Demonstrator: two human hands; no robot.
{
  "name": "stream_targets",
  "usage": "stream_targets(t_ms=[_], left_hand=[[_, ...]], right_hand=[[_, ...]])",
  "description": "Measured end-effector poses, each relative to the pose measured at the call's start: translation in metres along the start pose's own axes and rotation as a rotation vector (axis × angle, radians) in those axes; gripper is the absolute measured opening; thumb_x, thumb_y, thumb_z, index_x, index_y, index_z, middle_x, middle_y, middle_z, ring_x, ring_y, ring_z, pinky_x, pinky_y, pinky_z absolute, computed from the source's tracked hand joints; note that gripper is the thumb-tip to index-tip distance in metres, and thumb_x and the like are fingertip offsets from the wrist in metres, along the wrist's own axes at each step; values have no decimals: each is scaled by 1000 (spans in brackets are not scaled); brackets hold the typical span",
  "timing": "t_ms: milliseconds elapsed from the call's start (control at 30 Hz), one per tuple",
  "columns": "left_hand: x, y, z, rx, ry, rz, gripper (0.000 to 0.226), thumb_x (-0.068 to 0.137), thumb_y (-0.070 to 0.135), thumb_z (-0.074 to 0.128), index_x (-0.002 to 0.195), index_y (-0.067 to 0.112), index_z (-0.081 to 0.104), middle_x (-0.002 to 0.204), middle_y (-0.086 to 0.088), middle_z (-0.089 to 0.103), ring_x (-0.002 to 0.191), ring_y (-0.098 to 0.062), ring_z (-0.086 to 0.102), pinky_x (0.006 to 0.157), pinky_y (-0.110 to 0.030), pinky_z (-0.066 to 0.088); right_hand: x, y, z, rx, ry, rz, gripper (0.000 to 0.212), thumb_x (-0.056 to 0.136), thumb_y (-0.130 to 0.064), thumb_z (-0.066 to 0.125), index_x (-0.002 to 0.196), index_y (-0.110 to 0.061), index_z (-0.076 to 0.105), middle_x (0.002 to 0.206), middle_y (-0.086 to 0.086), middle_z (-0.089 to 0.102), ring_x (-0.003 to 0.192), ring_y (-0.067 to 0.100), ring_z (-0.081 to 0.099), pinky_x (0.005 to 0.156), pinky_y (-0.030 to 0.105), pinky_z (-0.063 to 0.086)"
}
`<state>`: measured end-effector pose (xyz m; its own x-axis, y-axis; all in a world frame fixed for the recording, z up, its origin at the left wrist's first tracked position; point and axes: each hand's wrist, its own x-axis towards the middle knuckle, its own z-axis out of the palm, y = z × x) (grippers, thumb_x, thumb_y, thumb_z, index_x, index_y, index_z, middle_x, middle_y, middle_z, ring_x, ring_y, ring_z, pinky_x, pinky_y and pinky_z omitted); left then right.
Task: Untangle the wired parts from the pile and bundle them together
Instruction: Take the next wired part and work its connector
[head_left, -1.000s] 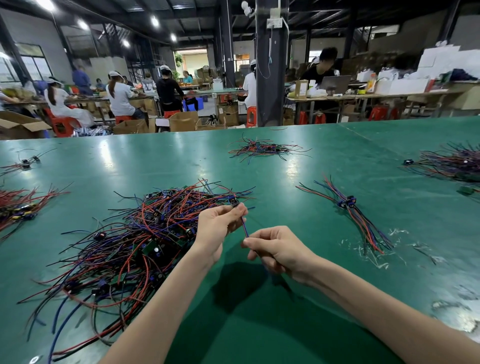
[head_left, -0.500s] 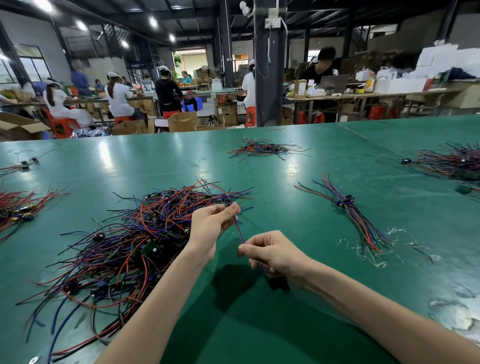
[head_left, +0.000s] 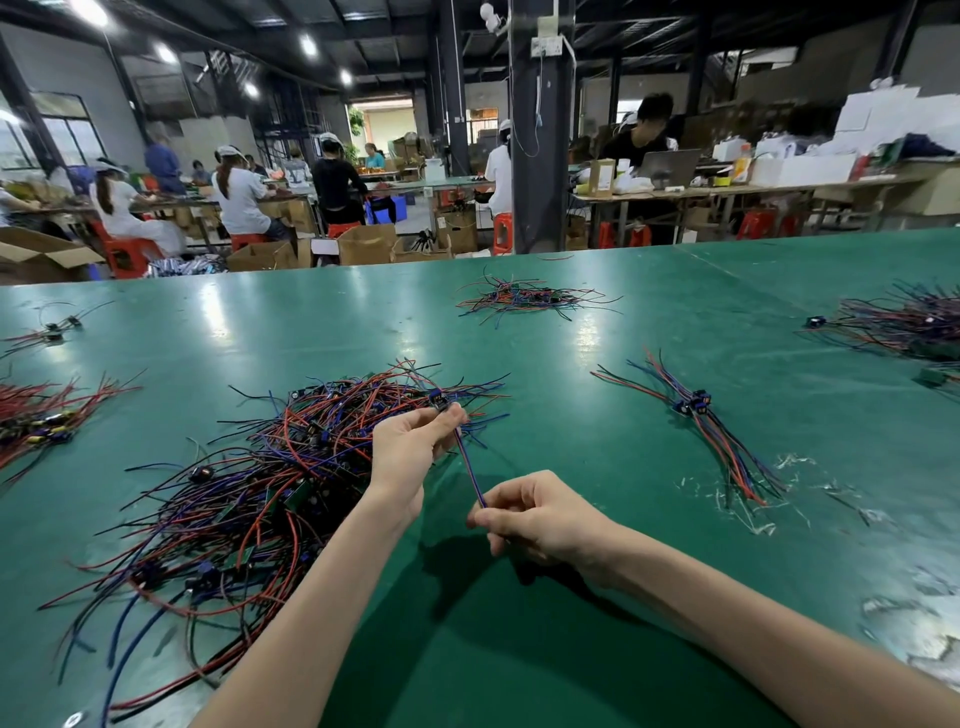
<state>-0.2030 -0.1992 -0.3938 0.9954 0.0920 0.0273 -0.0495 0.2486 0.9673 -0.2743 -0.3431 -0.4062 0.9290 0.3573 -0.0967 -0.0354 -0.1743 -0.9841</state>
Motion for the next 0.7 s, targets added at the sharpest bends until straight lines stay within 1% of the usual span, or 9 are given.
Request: stream_targets(t_ms=[67,167,333,433,567,700], left_hand=[[0,-1,-1,6,3,4,10,81,5,70,71,6,69,77,-12,62,69,-17,50,71,-26,43],[1,-1,0,9,6,7,8,81,6,70,73,6,69,79,-12,63,70,-17,51,72,-25,45],[3,-1,-1,-10,26,6,10,81,6,70,71,6,69,71,-7,67,72,-18,52,74,-26,45],[3,-2,-1,11,35,10,11,81,7,71,70,8,70,73,-8,66,74,-19,52,71,-24,43],[4,-4,-3,40,49,18,10,80,10,72,71,9,70,77,-10,65,69,-15,51,64,-20,43],[5,-4,-3,39,64,28,10,81,10,72,71,9,70,73,-7,65,66,-12,51,63,-18,44]], right_hand=[[0,-1,0,-7,1,1,12,92,-13,60,82,-10,67,50,-2,58,30,6,26,32,17,19],[-1,-3,1,-34,-6,5,18,94,-14,57,79,-14,68,48,-2,53,29,6,26,32,17,19],[-2,-5,1,-96,-35,-36,11,95,-12,55,90,-13,65,52,-5,58,34,3,28,34,15,21],[-2,-5,0,-115,-23,-29,11,95,-11,55,92,-11,65,50,-6,57,33,3,28,34,15,21],[-1,-4,0,-64,4,2,12,95,-11,54,94,-7,66,49,-2,53,29,5,26,31,16,20],[-2,-4,2,-22,-40,-21,9,96,-8,52,96,-7,61,52,-3,62,28,3,25,30,15,19]])
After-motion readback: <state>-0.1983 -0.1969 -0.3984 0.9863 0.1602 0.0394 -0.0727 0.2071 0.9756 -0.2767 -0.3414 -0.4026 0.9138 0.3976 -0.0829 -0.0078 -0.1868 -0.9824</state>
